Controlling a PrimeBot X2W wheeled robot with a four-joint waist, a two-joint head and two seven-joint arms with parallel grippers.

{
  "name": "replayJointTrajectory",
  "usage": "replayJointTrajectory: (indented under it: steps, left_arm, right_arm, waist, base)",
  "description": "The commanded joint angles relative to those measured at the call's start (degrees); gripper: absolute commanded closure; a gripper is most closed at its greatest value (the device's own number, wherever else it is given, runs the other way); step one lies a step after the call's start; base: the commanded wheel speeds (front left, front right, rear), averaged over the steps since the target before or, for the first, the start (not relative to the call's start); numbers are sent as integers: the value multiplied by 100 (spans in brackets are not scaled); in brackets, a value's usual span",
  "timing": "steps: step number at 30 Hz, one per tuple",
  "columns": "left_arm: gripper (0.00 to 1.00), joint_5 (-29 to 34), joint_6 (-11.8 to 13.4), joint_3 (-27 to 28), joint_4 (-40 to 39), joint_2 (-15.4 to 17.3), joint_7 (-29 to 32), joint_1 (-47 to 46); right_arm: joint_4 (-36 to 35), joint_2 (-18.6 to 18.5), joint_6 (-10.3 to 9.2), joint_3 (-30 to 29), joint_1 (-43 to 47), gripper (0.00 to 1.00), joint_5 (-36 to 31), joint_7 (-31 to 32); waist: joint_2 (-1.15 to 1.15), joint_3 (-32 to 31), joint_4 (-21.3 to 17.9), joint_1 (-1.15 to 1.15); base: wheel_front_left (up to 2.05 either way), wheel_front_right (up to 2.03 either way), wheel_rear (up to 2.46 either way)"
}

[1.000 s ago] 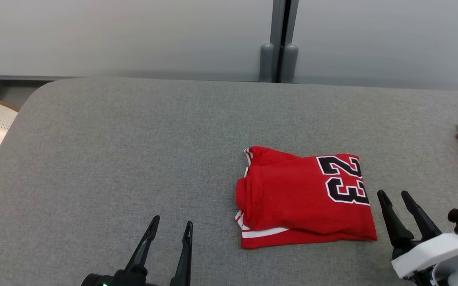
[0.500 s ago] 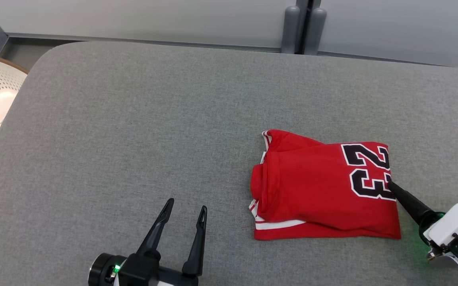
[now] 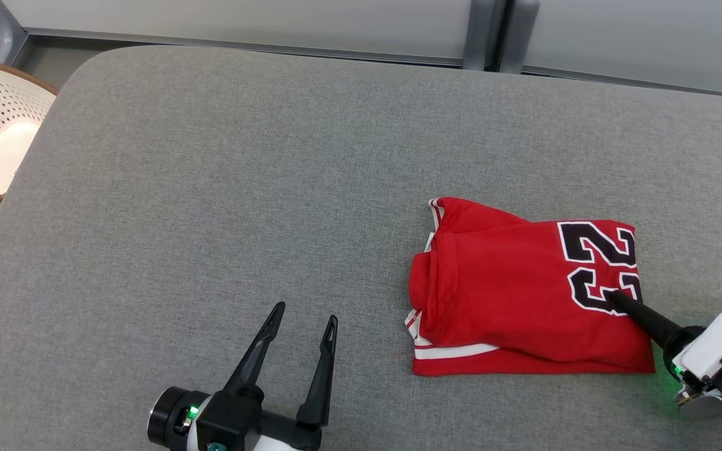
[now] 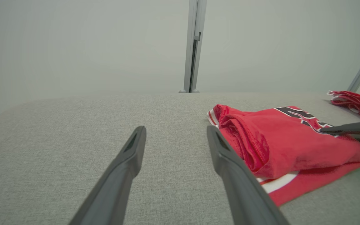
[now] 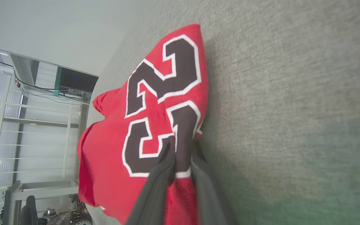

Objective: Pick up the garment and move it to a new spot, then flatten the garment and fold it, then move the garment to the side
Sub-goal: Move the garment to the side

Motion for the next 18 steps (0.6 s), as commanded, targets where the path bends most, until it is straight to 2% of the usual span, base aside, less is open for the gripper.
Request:
replayJointTrajectory:
  steps: [1,9,18]
  left_arm:
    - [0,41,46,8,-6,21,2,-122]
    - [0,66,71,18,-38,21,2,-159]
    - [0,167,-12,59,-58,21,2,-292]
  right_arm:
    - [-41,-28,-2,-36,36,100,69,-49]
    - [-188,-212,-2,-290,-151,100,-21,-349]
    - [-52,-896,-2,-217,-789,100,-616,-455]
  waist:
    - [0,11,4,0]
    - [0,25,-284,0]
    - [0,83,-902,0]
  base:
    - [0,0,0]
    - [0,0,0]
    - [0,0,0]
